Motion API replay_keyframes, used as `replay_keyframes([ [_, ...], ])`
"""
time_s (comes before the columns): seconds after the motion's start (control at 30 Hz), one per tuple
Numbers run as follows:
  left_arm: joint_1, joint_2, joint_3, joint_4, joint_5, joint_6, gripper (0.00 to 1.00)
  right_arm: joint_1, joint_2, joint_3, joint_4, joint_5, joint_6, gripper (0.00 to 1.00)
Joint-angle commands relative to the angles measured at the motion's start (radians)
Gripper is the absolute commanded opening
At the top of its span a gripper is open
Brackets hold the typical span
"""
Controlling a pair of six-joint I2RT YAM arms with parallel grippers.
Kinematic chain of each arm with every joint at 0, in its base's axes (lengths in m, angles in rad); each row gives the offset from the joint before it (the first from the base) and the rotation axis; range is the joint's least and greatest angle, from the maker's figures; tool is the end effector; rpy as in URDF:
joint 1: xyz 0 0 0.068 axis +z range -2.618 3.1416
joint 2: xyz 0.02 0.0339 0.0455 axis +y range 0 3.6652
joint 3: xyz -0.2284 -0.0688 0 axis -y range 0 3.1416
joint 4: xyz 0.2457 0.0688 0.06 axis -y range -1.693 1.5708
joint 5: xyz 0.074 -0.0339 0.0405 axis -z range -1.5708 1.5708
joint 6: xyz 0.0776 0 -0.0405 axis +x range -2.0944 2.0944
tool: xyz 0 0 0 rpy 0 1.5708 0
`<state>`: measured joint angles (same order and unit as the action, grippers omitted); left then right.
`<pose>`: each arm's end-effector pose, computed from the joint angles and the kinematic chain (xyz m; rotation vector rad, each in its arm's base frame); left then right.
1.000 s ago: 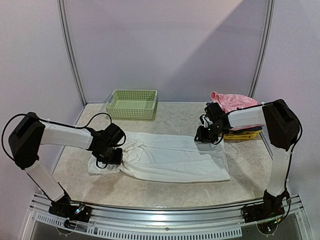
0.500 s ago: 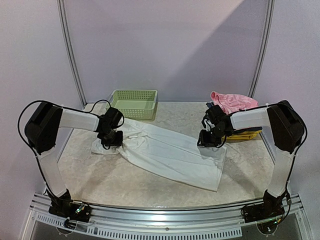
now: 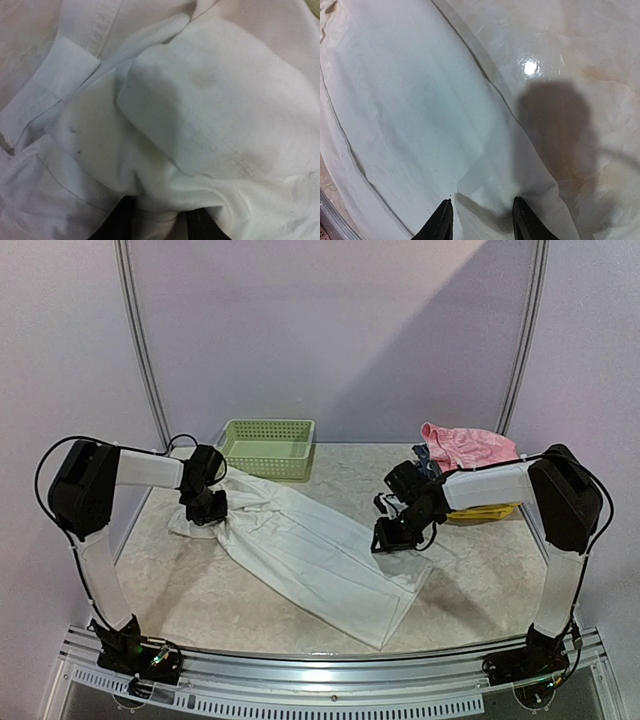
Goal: Fold and stack the mixed laundry pile
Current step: Rotate the rectangle-folded T-shirt at the center of the board.
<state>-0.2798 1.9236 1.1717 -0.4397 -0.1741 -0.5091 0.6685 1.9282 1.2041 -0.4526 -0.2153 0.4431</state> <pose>0.3642 -0.0907 0.0641 -0.3572 2.7028 0.0186 0.2889 0.2493 0.0713 -0.3837 2.8407 0.5650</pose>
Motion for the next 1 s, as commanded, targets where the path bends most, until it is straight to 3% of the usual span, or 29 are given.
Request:
replay_keyframes([
  [0.0, 0.012, -0.122, -0.096, -0.057, -0.014, -0.030, 0.41, 0.020, 0.048, 0.003, -0.095, -0.047, -0.009, 0.41],
  [0.3, 0.028, -0.356, -0.178, -0.051, -0.132, -0.020, 0.85, 0.019, -0.025, 0.073, -0.097, 0.010, -0.033, 0.45],
  [0.37, 0.054, -0.394, -0.203, -0.025, -0.138, -0.019, 0.90, 0.020, -0.040, 0.080, -0.093, 0.027, -0.035, 0.48],
  [0.63, 0.209, -0.379, -0.219, 0.022, -0.018, 0.012, 0.85, 0.019, -0.106, 0.054, -0.049, 0.050, -0.034, 0.55],
  [0.97, 0.271, -0.208, -0.157, -0.019, 0.003, 0.023, 0.77, 0.018, -0.144, 0.008, -0.030, 0.059, -0.029, 0.59],
])
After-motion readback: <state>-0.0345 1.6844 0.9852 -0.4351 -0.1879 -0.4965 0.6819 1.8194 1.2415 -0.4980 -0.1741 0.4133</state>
